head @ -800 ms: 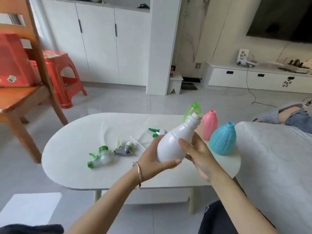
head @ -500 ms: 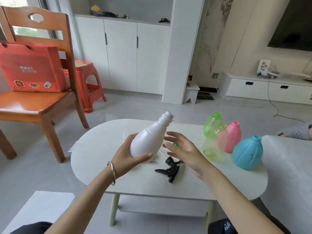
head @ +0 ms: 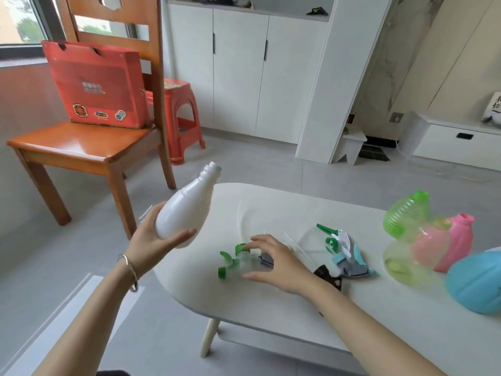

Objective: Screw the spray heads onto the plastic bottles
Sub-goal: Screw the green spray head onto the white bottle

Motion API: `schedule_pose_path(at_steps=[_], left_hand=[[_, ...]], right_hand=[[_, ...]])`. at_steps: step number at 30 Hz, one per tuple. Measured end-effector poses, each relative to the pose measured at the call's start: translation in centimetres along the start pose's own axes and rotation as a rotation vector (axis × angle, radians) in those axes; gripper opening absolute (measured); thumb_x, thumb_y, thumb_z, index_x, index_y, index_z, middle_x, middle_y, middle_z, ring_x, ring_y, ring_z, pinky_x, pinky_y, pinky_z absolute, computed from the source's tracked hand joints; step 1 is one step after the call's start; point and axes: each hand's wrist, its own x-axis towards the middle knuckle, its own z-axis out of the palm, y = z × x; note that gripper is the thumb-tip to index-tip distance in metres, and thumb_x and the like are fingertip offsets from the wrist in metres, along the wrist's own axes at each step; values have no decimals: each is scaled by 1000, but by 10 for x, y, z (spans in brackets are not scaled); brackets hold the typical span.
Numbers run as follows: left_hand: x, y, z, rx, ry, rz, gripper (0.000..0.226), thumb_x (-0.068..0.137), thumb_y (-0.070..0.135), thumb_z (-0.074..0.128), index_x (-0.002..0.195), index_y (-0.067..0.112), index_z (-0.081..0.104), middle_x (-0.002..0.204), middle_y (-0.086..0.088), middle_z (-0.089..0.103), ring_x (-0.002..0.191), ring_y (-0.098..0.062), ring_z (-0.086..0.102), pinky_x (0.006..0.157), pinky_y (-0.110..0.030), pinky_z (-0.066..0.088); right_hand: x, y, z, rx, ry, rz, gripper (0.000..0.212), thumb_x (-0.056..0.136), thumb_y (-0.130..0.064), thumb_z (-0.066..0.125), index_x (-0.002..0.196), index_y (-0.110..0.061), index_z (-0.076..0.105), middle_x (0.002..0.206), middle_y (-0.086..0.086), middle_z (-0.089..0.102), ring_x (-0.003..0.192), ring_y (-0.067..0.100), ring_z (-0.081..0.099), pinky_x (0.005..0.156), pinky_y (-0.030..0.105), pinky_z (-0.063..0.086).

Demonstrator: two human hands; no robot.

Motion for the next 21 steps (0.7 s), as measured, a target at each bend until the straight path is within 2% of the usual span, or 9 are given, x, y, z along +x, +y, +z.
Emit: schedule_pose_path(at_steps=[2,5,7,11,13,16,19,21], left_hand=[[2,-2,1,-3,-4,-6,65,44,62,74,104,51,49,105,9,60,92,-9,62,66,-24,52],[4,-3,5,-17,-2,-27,76,44,61,74,112,39,49,102,11,61,90,-7,63,60,-19,54],[5,-2,7,-32,-3,-30,78,44,60,74,114,36,49,101,13,60,87,-7,63,57,-15,54],[8,-1,13,-60,5,-21,70,53,49,79,114,35,49,100,12,61,85,-7,62,55,-10,51],[10,1,17,-75,19,-23,66,58,42,82,115,33,50,100,10,61,85,-7,62,54,-9,49],[12,4,26,-91,41,-13,66,62,30,87,118,31,51,102,8,61,85,-6,62,53,-7,48],[13,10,42,-100,19,-10,66,62,31,87,117,33,50,101,12,60,81,3,63,53,-7,48],[16,12,56,-106,4,-47,66,65,27,85,119,29,47,103,9,59,80,0,62,52,-8,48]], right_hand=[[9,1,10,-78,-15,-8,56,70,-47,76,122,-40,56,142,-17,35,130,14,37,107,30,32],[18,0,19,-203,2,-58,55,69,-48,75,120,-39,57,142,-19,34,127,14,34,101,25,26],[23,1,23,-237,23,-96,51,70,-46,75,117,-36,59,141,-16,37,125,16,34,103,24,25],[23,-1,21,-219,37,-125,45,72,-42,75,113,-31,62,132,-12,46,122,16,40,102,21,24],[17,-6,10,-54,91,-120,42,71,-39,78,110,-31,63,129,-12,48,122,9,44,103,20,28],[1,-12,-24,193,226,-158,34,73,-34,78,104,-33,63,124,-12,53,117,-4,48,98,6,30],[-17,-10,-63,520,383,-128,31,77,-36,68,106,-29,61,117,-5,62,106,6,60,91,16,44],[-28,1,-88,823,490,-81,32,81,-38,59,109,-23,59,112,1,65,103,11,62,91,27,49]])
